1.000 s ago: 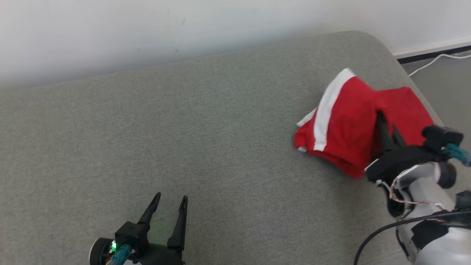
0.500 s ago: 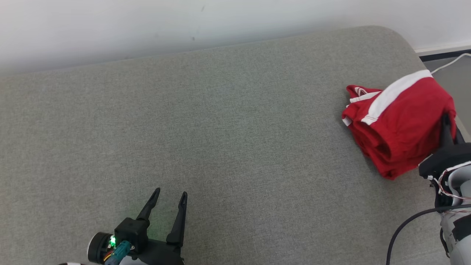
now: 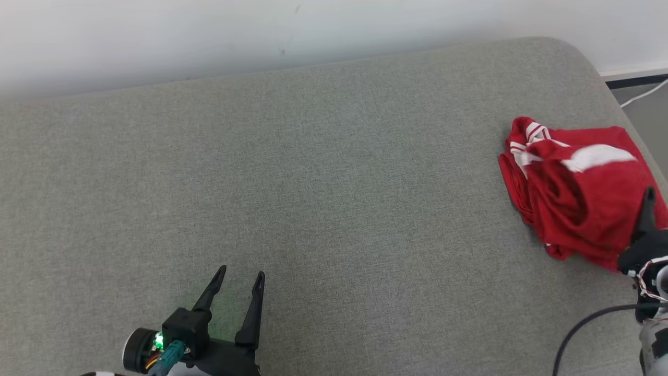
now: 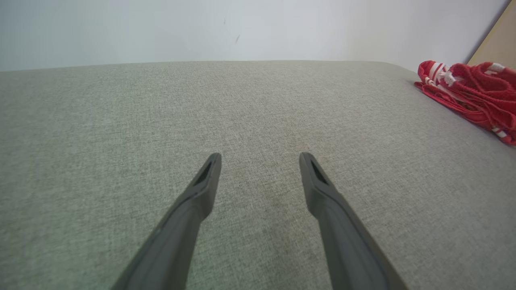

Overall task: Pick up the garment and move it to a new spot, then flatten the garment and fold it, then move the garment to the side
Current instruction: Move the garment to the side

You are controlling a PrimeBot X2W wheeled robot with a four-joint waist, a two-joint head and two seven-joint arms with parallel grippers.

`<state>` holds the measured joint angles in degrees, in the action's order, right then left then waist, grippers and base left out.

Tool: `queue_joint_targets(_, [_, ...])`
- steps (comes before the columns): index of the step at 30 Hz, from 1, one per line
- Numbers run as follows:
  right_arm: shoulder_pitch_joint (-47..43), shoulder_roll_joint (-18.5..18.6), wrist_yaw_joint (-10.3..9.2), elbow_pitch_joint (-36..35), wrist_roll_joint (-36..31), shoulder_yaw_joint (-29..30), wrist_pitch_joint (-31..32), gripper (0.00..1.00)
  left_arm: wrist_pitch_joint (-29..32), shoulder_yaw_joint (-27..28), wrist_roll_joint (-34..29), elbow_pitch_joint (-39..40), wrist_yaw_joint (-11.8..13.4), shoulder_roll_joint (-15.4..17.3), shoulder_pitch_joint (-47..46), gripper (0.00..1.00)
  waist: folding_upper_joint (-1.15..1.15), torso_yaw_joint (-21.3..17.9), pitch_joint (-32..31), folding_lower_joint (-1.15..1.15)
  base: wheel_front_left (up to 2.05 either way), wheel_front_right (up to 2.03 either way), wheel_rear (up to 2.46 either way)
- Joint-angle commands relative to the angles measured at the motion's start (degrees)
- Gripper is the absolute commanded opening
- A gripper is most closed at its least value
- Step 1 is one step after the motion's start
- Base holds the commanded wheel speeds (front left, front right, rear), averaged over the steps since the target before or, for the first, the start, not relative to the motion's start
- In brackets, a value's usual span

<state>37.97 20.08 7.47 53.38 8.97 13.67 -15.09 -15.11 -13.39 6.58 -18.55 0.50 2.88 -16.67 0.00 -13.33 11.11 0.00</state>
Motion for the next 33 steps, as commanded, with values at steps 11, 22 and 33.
queue_joint_targets(11, [-3.9, -5.5, 0.0, -9.5, -4.5, -3.4, 0.0, 1.0, 0.0, 0.3, 0.3, -0.9, 0.1, 0.1, 1.6, 1.0, 0.0, -0.2, -2.1, 0.0, 0.0, 0.0, 0.0])
queue_joint_targets(22, [-10.4, -7.8, 0.01, -20.7, 2.5, -18.2, 0.0, 1.0, 0.0, 2.7, 0.5, 0.0, 3.0, 0.1, 3.8, 1.0, 0.0, 1.7, -5.3, 0.0, 0.0, 0.0, 0.0])
queue_joint_targets(33, [-16.7, -8.5, 0.01, -23.6, 3.2, -23.5, 0.0, 1.0, 0.0, 7.4, 0.7, 0.3, 5.3, 0.1, 7.2, 1.0, 0.0, 6.7, -8.5, 0.0, 0.0, 0.0, 0.0])
